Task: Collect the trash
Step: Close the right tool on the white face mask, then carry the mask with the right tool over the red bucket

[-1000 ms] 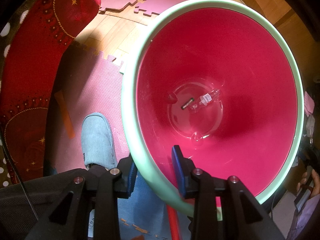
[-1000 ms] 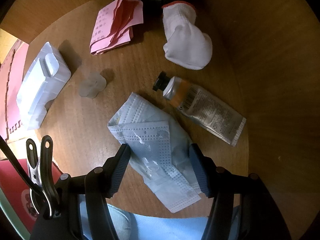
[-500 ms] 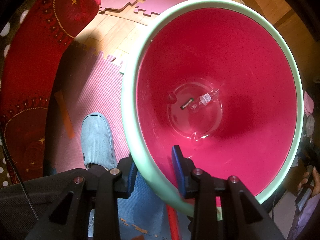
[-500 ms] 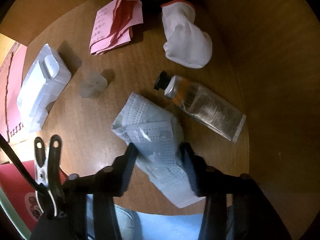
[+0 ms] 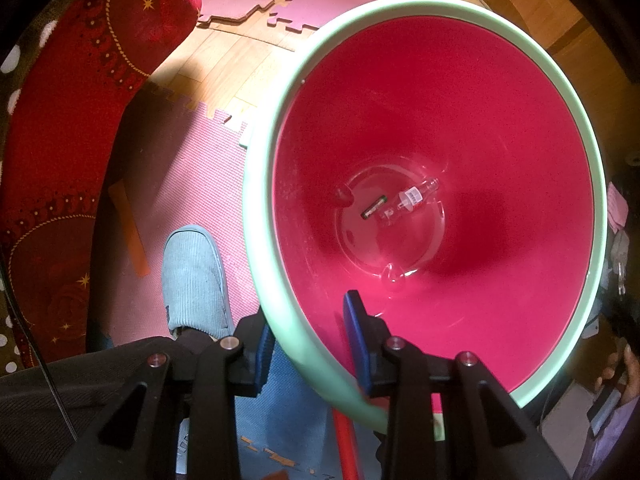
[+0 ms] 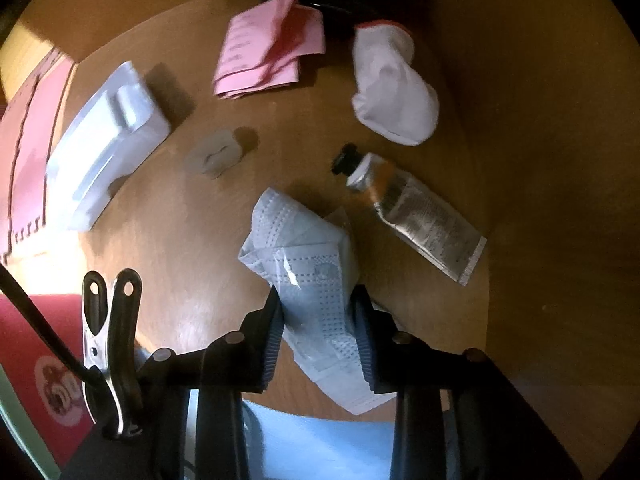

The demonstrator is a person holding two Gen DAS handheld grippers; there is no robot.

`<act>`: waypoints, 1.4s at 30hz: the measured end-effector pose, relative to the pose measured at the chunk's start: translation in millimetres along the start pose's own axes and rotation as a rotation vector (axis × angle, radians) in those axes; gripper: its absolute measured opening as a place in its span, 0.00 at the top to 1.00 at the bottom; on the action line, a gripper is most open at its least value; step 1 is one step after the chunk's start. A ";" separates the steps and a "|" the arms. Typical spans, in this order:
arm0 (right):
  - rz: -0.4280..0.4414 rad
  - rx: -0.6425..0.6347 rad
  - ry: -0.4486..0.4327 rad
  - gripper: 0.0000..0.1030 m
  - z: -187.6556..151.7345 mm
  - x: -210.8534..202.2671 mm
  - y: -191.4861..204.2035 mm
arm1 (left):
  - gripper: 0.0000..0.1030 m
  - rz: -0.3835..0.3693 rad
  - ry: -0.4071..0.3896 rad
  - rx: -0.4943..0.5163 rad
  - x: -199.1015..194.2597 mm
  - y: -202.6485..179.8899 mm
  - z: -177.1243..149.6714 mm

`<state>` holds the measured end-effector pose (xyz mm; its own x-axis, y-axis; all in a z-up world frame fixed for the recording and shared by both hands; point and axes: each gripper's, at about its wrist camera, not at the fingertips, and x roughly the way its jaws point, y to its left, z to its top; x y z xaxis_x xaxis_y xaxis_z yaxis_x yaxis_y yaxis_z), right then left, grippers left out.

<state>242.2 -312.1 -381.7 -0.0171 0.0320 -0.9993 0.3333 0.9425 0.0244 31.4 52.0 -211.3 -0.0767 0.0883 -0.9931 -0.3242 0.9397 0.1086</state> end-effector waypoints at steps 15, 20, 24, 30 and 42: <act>-0.019 -0.213 -0.045 0.68 -29.1 -34.1 49.0 | 0.67 0.001 -0.002 0.002 1.1 -2.6 -0.8; -0.032 -0.366 -0.078 0.68 -49.9 -50.3 79.8 | 0.67 -0.001 -0.002 0.002 0.8 -2.9 -0.7; -0.025 -0.464 -0.094 0.68 -65.1 -61.7 102.9 | 0.67 -0.003 -0.001 0.001 0.7 -3.9 -1.1; 0.002 -0.538 -0.118 0.68 -71.5 -81.0 117.8 | 0.67 -0.003 -0.001 0.002 0.0 -3.3 -1.0; 0.025 -0.609 -0.145 0.68 -74.9 -105.4 144.8 | 0.67 -0.004 -0.001 0.002 -0.7 -3.4 -0.7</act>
<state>221.6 -154.1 -270.9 0.1263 0.0517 -0.9906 -0.2661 0.9638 0.0164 31.8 48.5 -211.0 -0.0743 0.0850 -0.9936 -0.3229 0.9406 0.1046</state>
